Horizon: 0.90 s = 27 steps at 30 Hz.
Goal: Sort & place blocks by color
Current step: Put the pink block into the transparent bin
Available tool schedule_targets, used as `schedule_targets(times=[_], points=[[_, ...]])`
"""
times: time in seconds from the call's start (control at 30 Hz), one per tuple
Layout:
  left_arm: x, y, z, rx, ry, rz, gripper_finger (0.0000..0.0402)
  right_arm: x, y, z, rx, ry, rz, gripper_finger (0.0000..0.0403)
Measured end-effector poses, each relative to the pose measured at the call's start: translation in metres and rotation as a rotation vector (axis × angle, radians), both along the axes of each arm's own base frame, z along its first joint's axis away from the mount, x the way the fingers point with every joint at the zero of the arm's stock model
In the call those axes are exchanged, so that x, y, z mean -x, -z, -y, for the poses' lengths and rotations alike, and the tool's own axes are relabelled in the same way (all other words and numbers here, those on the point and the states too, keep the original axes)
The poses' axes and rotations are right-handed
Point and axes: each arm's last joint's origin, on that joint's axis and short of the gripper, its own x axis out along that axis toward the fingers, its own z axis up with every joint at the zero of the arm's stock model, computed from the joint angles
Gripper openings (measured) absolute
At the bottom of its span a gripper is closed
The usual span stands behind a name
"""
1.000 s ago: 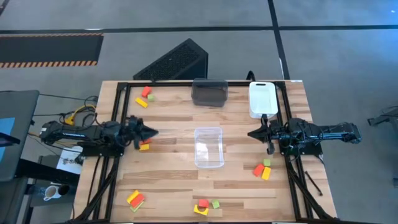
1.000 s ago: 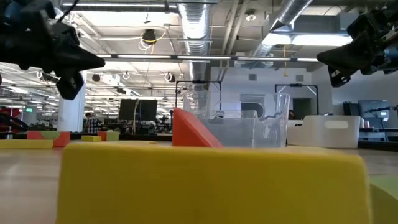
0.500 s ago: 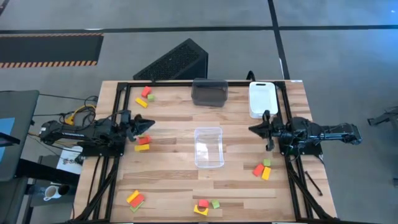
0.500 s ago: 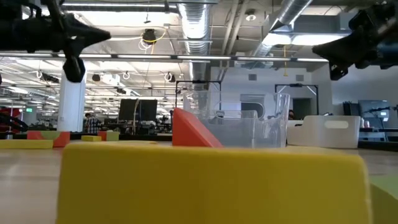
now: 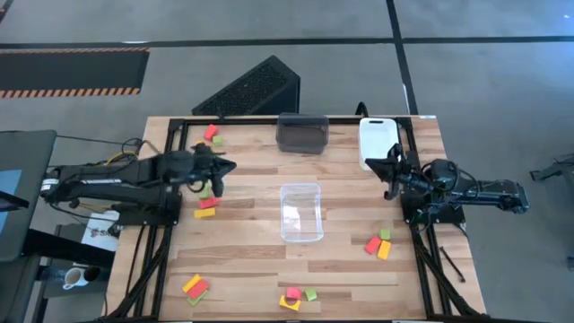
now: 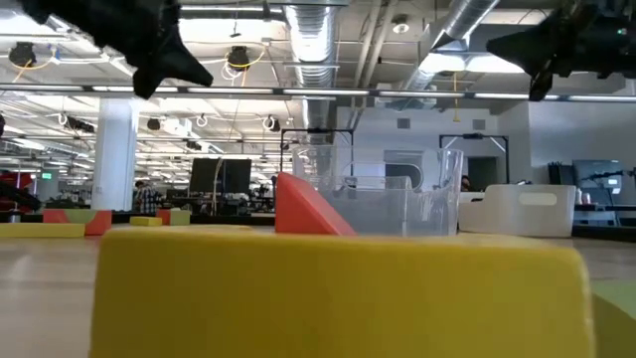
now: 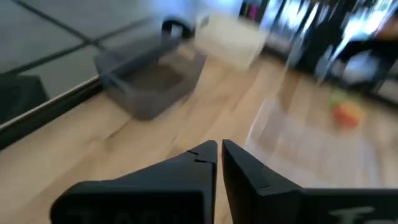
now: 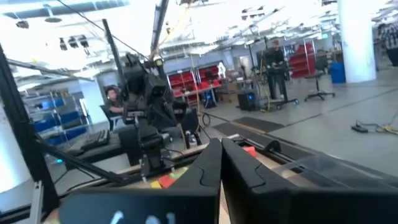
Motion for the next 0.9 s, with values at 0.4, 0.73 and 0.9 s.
schedule_targets(times=[0.4,0.73,0.9], points=[[-0.029,-0.053,-0.011,0.018,0.126,-0.478,0.0155,-0.050,-0.047,0.002,0.057,-0.053,-0.193,0.0075],[-0.022,-0.023,-0.008,0.158,0.085,-0.679,0.0282,-0.108,-0.072,-0.006,0.113,-0.128,-0.456,0.0162],[-0.016,0.000,-0.004,0.292,0.077,-0.754,0.0328,-0.134,-0.075,-0.009,0.062,-0.153,-0.636,0.0243]])
